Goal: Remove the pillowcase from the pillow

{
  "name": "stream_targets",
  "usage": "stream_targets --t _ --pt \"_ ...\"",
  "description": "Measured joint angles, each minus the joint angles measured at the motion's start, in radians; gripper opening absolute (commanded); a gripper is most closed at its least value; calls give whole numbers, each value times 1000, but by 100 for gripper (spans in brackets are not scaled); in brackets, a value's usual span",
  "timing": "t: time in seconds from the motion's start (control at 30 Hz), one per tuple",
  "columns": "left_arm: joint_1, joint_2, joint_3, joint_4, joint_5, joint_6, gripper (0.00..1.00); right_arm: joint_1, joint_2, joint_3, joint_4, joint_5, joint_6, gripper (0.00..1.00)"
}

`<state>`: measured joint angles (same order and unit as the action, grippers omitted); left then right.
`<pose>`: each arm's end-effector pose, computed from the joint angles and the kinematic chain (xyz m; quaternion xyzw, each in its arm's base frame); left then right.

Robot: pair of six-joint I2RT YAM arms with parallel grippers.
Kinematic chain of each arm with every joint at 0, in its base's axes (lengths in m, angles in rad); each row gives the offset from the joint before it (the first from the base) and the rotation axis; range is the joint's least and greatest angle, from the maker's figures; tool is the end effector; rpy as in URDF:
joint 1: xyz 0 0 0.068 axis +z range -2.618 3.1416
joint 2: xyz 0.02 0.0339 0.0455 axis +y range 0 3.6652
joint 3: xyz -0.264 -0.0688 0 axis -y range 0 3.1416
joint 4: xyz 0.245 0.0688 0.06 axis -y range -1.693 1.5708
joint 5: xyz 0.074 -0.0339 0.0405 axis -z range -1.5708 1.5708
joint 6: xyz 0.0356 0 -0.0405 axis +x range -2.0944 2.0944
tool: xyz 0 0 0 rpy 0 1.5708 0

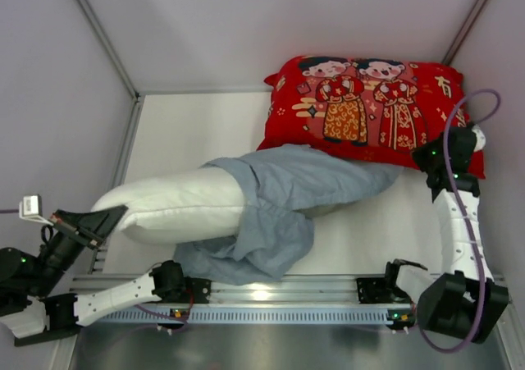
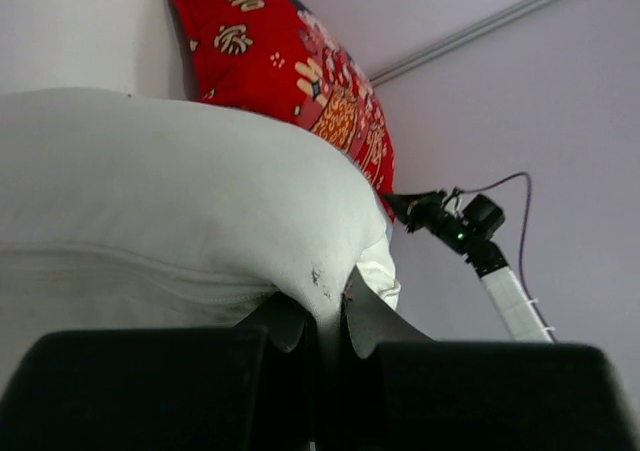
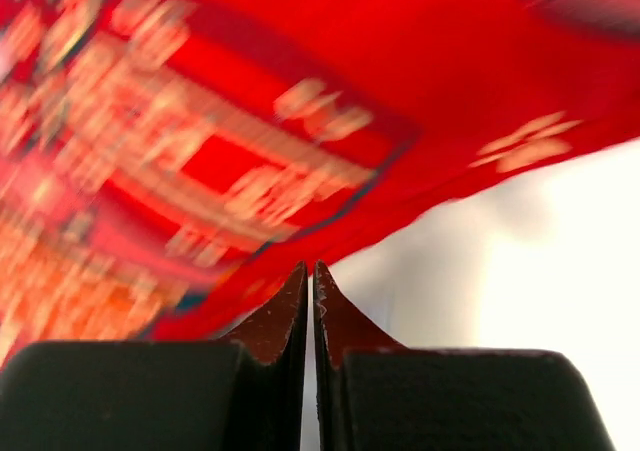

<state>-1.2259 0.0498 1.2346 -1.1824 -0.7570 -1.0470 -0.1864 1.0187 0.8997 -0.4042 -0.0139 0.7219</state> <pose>-0.0132 0.1091 0.3764 -0.2019 0.6770 -0.4869 0.5136 0.2230 -0.0416 0.3140 0.3767 0.7797 0.1381 0.4807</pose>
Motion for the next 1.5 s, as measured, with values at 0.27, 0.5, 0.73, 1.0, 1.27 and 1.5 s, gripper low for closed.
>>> stream_targets --t 0.27,0.5,0.73,1.0,1.27,1.5 --pt "35 -26 93 0 -69 22 0 -250 61 33 2 -47 -14 0" --pt "40 -26 53 8 -75 22 0 209 83 20 129 -314 -69 69" --pt "43 36 -47 11 -71 3 0 1077 144 74 14 -170 -187 73" --pt "43 231 -85 15 -35 -22 0 1376 186 349 -70 95 -222 77" --pt "43 285 -54 14 -7 -25 0 1456 424 418 -190 468 -200 74" --pt "43 254 -38 -6 33 -16 0 1481 507 449 -275 717 -142 32"
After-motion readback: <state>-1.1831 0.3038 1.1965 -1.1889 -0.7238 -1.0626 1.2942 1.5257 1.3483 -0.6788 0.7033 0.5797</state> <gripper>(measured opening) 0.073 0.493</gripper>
